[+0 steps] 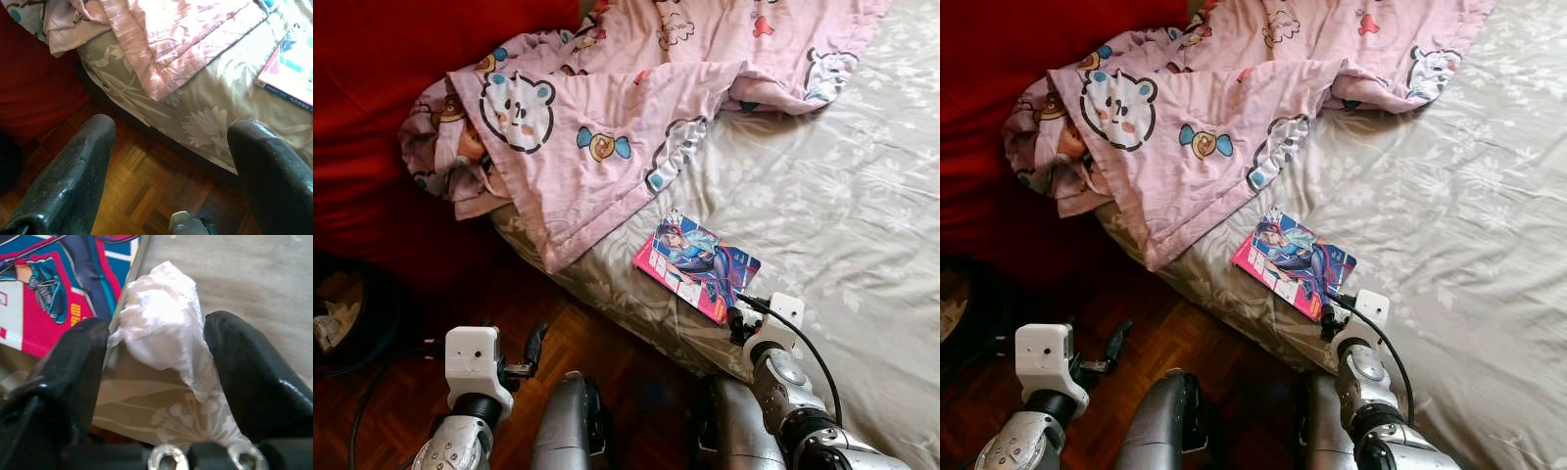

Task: Clean up the room

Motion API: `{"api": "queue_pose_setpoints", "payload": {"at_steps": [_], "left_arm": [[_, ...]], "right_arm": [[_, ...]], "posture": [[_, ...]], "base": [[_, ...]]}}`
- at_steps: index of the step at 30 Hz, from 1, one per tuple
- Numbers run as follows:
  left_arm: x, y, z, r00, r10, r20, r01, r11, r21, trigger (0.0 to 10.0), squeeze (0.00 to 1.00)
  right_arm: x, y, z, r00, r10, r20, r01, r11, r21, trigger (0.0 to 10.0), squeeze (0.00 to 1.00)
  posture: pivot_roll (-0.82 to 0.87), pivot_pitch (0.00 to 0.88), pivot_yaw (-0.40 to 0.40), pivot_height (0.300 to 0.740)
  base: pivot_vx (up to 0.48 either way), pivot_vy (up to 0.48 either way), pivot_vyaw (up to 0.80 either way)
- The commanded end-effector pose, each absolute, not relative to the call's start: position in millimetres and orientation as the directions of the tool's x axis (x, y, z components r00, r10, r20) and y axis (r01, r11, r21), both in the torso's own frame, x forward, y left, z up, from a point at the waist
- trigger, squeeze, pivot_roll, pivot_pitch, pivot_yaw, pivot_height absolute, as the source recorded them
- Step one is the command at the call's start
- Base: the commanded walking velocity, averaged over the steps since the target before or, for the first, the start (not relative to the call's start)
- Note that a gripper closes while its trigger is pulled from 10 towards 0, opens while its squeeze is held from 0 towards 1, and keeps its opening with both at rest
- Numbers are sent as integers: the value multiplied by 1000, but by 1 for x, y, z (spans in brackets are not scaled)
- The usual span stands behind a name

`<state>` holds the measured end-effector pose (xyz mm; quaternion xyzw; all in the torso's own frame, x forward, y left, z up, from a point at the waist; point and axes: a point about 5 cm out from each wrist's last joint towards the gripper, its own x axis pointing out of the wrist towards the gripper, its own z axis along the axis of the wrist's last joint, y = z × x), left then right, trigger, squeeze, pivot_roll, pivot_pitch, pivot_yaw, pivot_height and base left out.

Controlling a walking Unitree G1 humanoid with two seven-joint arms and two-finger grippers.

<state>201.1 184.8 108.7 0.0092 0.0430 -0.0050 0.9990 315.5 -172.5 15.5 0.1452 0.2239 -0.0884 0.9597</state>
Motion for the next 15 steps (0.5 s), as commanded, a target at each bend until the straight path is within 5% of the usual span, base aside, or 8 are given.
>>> {"api": "queue_pose_setpoints", "payload": {"at_steps": [1, 15], "left_arm": [[194, 190, 106, 993, 11, -118, -6, 999, 45, 10000, 0], [188, 191, 103, 990, 32, -138, -24, 998, 57, 10000, 0]], "right_arm": [[305, -169, 3, 861, -101, -499, 253, 936, 246, 0, 0], [301, -169, 0, 861, -116, -496, 259, 938, 231, 0, 0]], "posture": [[138, 401, 102, 649], [135, 402, 111, 649]], "base": [[0, 0, 0], [0, 0, 0]]}}
